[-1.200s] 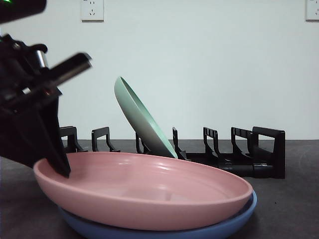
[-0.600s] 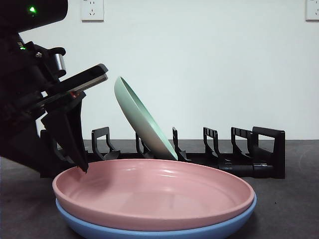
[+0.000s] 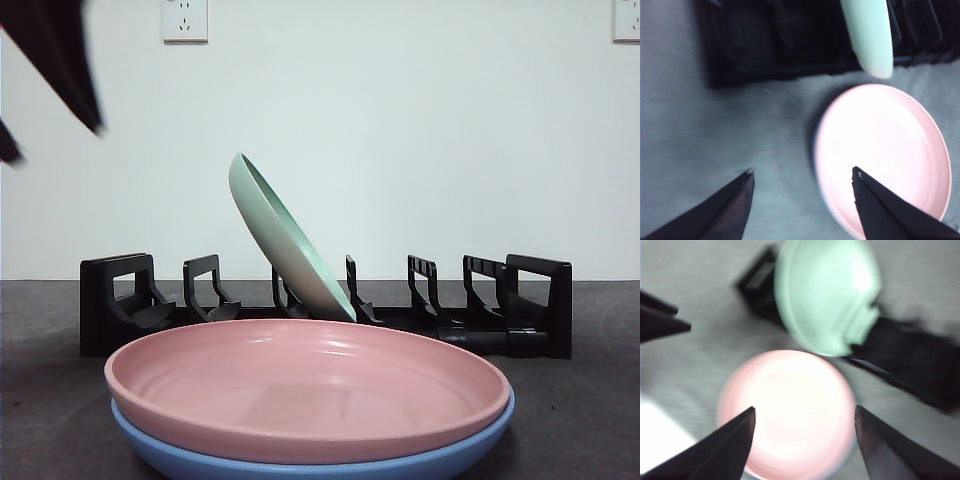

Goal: Place the plate

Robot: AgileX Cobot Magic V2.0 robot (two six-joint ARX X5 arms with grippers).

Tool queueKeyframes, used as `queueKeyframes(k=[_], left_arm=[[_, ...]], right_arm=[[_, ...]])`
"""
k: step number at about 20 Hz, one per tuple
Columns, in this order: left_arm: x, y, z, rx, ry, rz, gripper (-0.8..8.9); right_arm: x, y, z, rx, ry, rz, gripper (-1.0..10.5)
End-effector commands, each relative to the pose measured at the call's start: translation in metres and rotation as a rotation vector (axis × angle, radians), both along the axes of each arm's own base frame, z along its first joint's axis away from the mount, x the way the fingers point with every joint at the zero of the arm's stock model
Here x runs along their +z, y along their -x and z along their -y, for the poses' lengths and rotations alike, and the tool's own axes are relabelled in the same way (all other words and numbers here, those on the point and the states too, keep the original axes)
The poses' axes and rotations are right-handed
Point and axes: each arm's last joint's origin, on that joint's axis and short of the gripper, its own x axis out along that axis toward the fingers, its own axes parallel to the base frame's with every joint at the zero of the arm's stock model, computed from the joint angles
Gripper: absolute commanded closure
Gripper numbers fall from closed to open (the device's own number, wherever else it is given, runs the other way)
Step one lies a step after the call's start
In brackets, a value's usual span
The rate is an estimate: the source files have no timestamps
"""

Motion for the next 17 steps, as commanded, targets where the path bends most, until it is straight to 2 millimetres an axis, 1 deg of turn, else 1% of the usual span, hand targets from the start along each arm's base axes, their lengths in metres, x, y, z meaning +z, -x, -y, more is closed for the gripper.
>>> queueKeyframes(k=[1, 3, 5, 7, 10, 13, 17], left_arm=[[0.027, 0.013, -0.018, 0.018, -0.002, 0.085, 5.01], [0.041, 0.026, -0.031, 0.058, 0.007, 0.103, 5.01], [0.049, 0.036, -0.04, 0.082, 0.009, 0.11, 5.01], [0.051, 0.043, -0.045, 0.097, 0.012, 0.117, 5.01], [0.05, 0.047, -0.048, 0.115, -0.002, 0.106, 5.01], [0.049, 0.048, -0.049, 0.116, -0.011, 0.093, 5.01], [0.049, 0.048, -0.049, 0.122, -0.016, 0.097, 5.01]], right_arm=[[0.0, -0.021, -0.018, 0.06, -0.05, -0.051, 6.3], [-0.002, -0.044, -0.03, 0.087, -0.057, -0.092, 6.3], [-0.004, -0.065, -0.045, 0.099, -0.021, -0.095, 6.3], [-0.008, -0.086, -0.063, 0.118, 0.018, -0.089, 6.3], [-0.016, -0.114, -0.093, 0.143, 0.059, -0.092, 6.3], [-0.028, -0.136, -0.115, 0.151, 0.091, -0.092, 6.3], [-0.048, -0.153, -0.133, 0.156, 0.107, -0.095, 6.3]])
